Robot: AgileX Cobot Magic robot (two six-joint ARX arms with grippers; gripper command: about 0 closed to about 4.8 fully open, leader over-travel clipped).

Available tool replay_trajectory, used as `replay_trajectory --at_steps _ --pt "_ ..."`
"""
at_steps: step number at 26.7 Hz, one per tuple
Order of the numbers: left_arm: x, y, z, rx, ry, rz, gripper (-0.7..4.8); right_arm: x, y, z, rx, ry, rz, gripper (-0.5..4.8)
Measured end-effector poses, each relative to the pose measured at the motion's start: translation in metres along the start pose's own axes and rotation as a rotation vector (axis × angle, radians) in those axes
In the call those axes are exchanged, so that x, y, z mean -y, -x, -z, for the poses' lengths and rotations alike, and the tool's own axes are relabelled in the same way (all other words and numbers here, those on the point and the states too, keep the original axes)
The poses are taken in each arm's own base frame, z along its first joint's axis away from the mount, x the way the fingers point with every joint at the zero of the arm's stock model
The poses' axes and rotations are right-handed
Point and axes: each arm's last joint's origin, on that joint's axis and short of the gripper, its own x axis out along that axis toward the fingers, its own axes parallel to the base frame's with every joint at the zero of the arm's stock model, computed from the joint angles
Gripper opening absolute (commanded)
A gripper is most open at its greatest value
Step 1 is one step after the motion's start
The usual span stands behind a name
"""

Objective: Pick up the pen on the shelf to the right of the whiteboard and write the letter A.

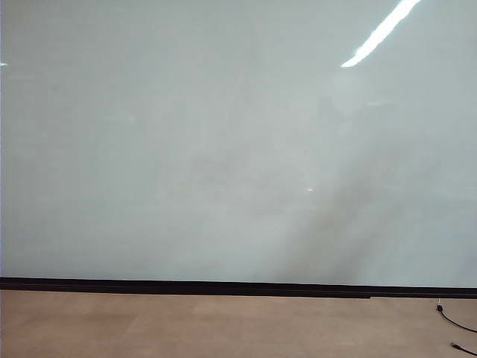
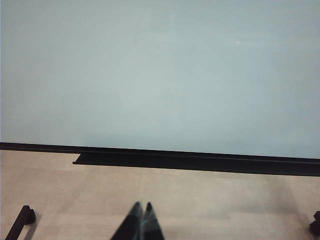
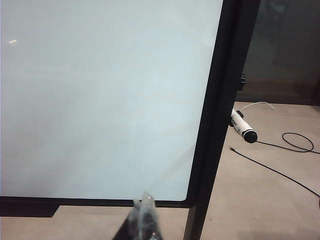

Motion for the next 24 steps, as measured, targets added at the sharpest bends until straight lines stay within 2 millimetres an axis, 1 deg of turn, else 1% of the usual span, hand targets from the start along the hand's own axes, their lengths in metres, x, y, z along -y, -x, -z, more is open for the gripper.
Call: replay_trajectory --at_steps 2,3,6,10,13,16,17,18,20,23,24 --pt "0.0 0.0 0.0 0.0 0.0 0.0 -0.04 0.0 0.0 -0.001 0.007 0.0 0.0 -0.08" --pt "0.0 0.0 0.0 0.0 0.0 0.0 -0.04 0.0 0.0 -0.001 0.012 0.0 0.001 0.0" --pt "0.0 0.0 0.0 0.0 0.0 0.0 -0.04 0.004 0.0 -0.003 0.027 -0.002 0.116 0.0" --pt "0.0 0.0 0.0 0.0 0.0 0.0 -0.05 0.005 0.001 -0.004 0.039 -0.005 0.156 0.03" --pt "0.0 0.0 0.0 0.0 0.0 0.0 -0.04 0.005 0.0 -0.003 0.017 0.009 0.18 0.54" --pt "0.0 0.0 0.0 0.0 0.0 0.0 -0.04 0.005 -0.003 0.0 -0.024 0.024 0.178 0.55" --pt "0.0 0.0 0.0 0.0 0.0 0.0 -0.04 0.005 -0.005 0.003 -0.055 0.042 0.176 0.63" --pt "0.0 0.0 0.0 0.0 0.0 0.0 -0.05 0.005 -0.006 0.004 -0.066 0.051 0.175 0.86" --pt "0.0 0.0 0.0 0.0 0.0 0.0 -0.04 0.005 -0.01 0.005 -0.085 0.077 0.173 0.89" --pt "0.0 0.0 0.0 0.0 0.0 0.0 -0.05 0.005 -0.016 0.007 -0.114 0.096 0.17 1.21" --pt "0.0 0.0 0.0 0.0 0.0 0.0 -0.04 0.005 -0.017 0.008 -0.123 0.104 0.168 1.22"
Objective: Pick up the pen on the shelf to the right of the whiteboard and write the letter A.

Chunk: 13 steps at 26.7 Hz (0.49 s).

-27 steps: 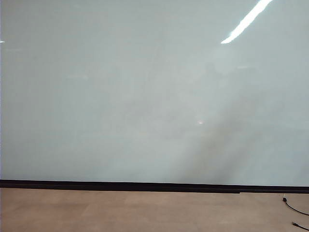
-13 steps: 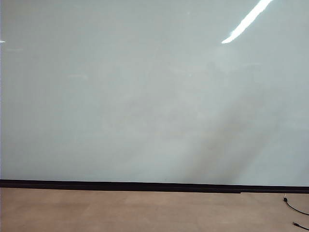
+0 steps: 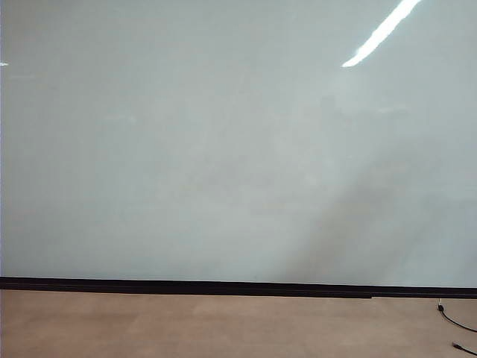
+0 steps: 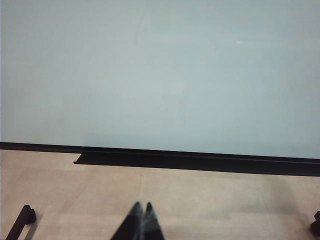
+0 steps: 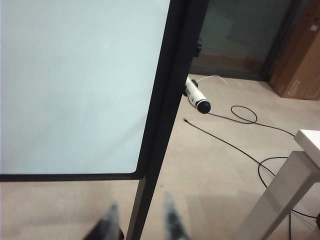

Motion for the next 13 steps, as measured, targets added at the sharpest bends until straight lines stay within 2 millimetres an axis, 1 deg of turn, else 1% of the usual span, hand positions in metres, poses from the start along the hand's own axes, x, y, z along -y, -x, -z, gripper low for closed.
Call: replay_trajectory --at_steps 3,4,6,8,13 --pt "0.0 0.0 0.0 0.0 0.0 0.0 -0.05 -0.001 -0.007 0.001 -0.016 0.027 -0.002 1.54" --pt "0.0 0.0 0.0 0.0 0.0 0.0 -0.04 -0.002 -0.01 0.001 -0.012 0.033 -0.002 1.54" --pt "0.0 0.0 0.0 0.0 0.0 0.0 -0.04 -0.003 -0.015 0.001 -0.014 0.044 -0.002 1.81" --pt "0.0 0.0 0.0 0.0 0.0 0.0 -0.05 -0.003 -0.021 0.001 0.0 0.054 0.002 1.87" --pt "0.0 0.0 0.0 0.0 0.0 0.0 -0.04 0.008 -0.035 0.005 0.028 0.05 -0.027 2.13"
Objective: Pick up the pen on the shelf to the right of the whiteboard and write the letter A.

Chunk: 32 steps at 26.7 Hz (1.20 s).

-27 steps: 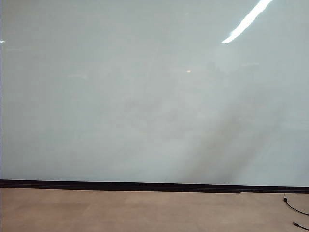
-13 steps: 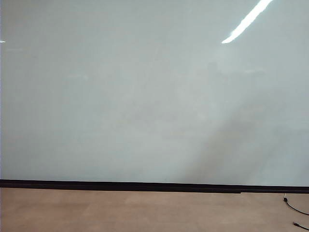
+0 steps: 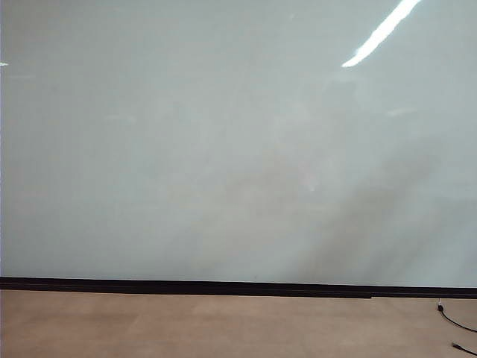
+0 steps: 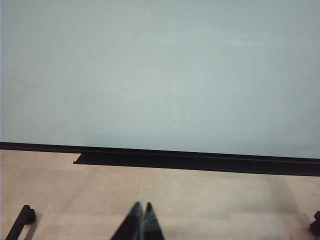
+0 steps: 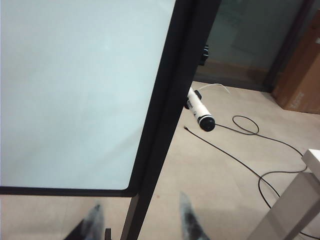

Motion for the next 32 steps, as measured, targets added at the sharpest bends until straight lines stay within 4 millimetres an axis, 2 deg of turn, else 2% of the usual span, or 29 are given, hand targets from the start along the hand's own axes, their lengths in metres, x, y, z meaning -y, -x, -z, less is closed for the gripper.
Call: replay_trajectory --at_steps 5,9,18,21,28,32 --pt "0.0 0.0 0.0 0.0 0.0 0.0 -0.04 0.016 -0.01 0.002 0.094 -0.031 0.003 2.23" --pt "0.0 0.0 0.0 0.0 0.0 0.0 -0.04 0.02 -0.015 0.004 0.115 -0.045 0.016 2.35" --pt "0.0 0.0 0.0 0.0 0.0 0.0 -0.04 0.035 -0.056 -0.003 0.156 -0.065 -0.071 2.7" --pt "0.0 0.0 0.0 0.0 0.0 0.0 -0.04 0.044 -0.071 -0.004 0.179 -0.111 -0.086 3.11" --pt "0.0 0.0 0.0 0.0 0.0 0.0 -0.05 0.057 -0.08 -0.009 0.199 -0.12 -0.068 3.09" --pt "0.0 0.0 0.0 0.0 0.0 0.0 -0.04 0.076 -0.092 -0.01 0.189 -0.132 -0.1 3.06"
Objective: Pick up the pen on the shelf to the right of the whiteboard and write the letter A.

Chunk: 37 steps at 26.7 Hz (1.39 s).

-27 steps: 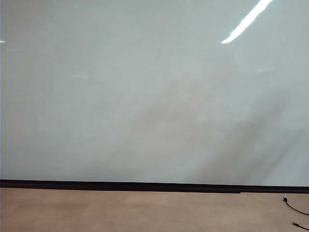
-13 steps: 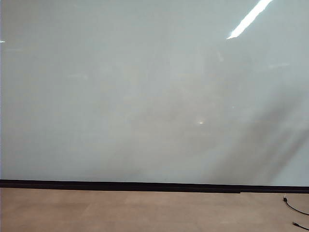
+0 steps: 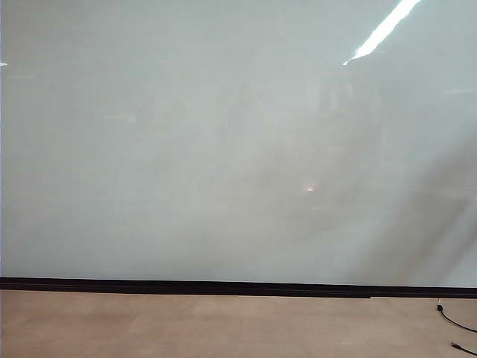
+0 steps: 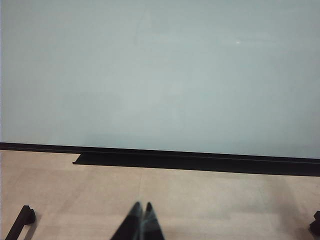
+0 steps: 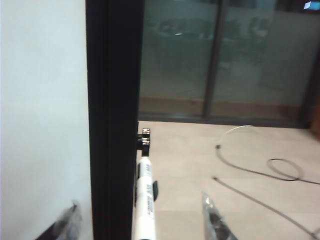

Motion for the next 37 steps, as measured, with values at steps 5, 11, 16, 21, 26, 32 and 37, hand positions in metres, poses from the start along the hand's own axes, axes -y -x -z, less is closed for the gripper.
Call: replay_trajectory --at_steps 5,11,16,21,26,32,37 --pt "0.0 0.0 0.0 0.0 0.0 0.0 -0.04 0.009 -0.011 0.01 -0.026 -0.06 -0.073 3.07" --pt "0.0 0.0 0.0 0.0 0.0 0.0 -0.05 0.013 -0.026 0.025 -0.031 -0.097 -0.127 3.06" --pt "0.0 0.0 0.0 0.0 0.0 0.0 -0.04 0.015 -0.047 0.035 -0.035 -0.109 -0.168 3.06" --pt "0.0 0.0 0.0 0.0 0.0 0.0 -0.04 0.016 -0.06 0.044 -0.046 -0.125 -0.184 3.06" --pt "0.0 0.0 0.0 0.0 0.0 0.0 -0.04 0.018 -0.066 0.053 -0.063 -0.153 -0.181 3.06" --pt "0.0 0.0 0.0 0.0 0.0 0.0 -0.04 0.019 -0.066 0.053 -0.062 -0.161 -0.178 3.06" --pt "0.0 0.0 0.0 0.0 0.0 0.0 -0.04 0.02 -0.066 0.053 -0.063 -0.177 -0.159 2.99"
